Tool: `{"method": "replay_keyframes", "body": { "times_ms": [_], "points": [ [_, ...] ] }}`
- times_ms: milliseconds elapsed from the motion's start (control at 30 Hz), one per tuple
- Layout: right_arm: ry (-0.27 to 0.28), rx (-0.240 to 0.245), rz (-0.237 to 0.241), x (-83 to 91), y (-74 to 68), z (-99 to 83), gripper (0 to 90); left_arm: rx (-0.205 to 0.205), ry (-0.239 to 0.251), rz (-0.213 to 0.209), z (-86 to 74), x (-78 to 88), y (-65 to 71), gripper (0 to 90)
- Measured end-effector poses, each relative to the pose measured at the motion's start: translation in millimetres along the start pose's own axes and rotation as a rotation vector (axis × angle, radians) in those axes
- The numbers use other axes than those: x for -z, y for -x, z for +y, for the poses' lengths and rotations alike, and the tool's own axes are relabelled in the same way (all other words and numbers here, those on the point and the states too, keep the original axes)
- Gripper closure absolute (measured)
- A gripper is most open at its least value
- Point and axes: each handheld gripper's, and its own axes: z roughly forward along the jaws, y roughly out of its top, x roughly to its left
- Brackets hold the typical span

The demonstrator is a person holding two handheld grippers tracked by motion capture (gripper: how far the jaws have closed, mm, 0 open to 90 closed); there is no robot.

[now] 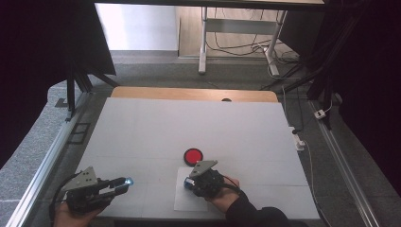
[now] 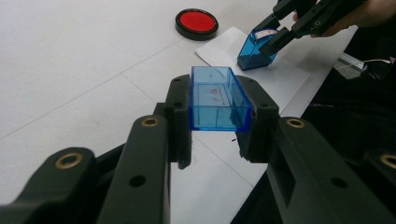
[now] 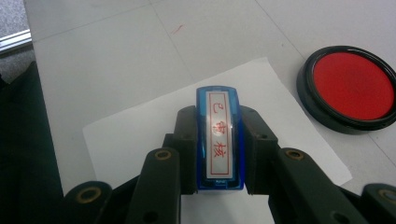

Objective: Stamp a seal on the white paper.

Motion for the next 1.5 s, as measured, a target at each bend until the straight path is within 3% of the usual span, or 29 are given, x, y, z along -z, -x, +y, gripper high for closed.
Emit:
{"method": "replay_keyframes", "body": {
  "times_ms": [400, 1500],
  "points": [
    [-0.002, -0.028, 0.008, -0.6, 1.0, -0.7, 71.5, -0.003, -0.003, 0.0, 0.6, -0.5, 0.6, 67.8],
    [0.005, -0.014, -0.002, -1.7, -0.7, -2.8, 71.7, -0.006, 0.002, -0.002, 1.4, -0.5, 0.5, 67.8]
  ]
}}
